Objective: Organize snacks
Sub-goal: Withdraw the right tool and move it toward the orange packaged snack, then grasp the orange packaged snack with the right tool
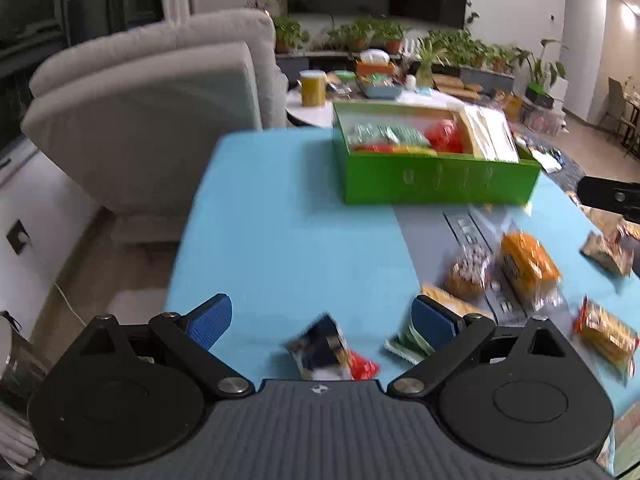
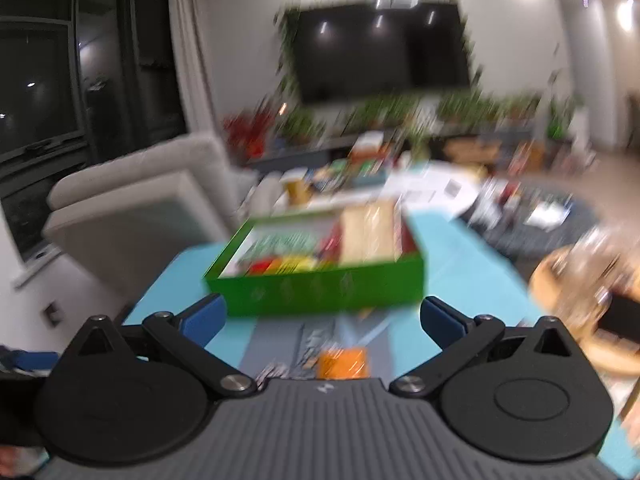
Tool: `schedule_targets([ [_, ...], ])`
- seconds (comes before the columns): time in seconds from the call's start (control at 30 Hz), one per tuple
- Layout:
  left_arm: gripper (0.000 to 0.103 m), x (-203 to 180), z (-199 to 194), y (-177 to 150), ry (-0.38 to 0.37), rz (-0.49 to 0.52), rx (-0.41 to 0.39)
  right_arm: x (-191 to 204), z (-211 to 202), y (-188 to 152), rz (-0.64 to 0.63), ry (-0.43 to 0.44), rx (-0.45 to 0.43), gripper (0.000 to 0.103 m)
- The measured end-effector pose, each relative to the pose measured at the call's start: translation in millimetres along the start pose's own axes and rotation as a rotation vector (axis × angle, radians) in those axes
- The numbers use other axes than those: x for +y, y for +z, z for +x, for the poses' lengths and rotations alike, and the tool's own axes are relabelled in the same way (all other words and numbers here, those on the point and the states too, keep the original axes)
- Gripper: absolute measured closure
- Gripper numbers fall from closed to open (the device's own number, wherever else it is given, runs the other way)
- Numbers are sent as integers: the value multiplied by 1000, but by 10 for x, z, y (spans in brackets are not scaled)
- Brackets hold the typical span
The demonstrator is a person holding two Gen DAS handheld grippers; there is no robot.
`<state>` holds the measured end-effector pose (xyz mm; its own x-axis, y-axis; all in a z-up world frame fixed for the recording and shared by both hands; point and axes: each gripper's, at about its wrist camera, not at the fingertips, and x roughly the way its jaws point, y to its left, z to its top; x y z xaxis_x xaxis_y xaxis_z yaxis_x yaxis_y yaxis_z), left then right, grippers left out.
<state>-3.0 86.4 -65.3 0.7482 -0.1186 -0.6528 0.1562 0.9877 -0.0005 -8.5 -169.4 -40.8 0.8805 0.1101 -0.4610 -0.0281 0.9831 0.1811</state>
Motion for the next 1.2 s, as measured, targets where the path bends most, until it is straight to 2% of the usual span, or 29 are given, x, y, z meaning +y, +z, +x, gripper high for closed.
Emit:
schedule_targets([
  [0.13,6,-32,149,-92,19,-11,48,-3,200,-99,-53,-84,67,39],
  [0.3,6,-23,259,-149,24,-22,75,-95,393,-185,-51,-132,156,39],
  [0.47,7,-5,341,-178,18,-35,95,-80,465,-278,-60,-133,193,39],
  [0.63,17,48,412,-197,0,-45,116,-15,592,-332,-74,-140,230,39],
  [0.77,20,57,491,-200,1,-52,136,-11,683,-378,-79,-158,262,39],
  [0.8,24,63,505,-206,-1,-56,140,-14,700,-387,-77,-159,271,39],
  [0.97,26,46,516,-202,11,-40,131,-8,742,-410,-78,-164,288,39],
  [1.03,31,40,518,-201,9,-32,125,-8,770,-411,-80,-162,300,39],
  [1.2,33,38,523,-201,8,-24,121,-9,825,-428,-60,-128,339,39],
])
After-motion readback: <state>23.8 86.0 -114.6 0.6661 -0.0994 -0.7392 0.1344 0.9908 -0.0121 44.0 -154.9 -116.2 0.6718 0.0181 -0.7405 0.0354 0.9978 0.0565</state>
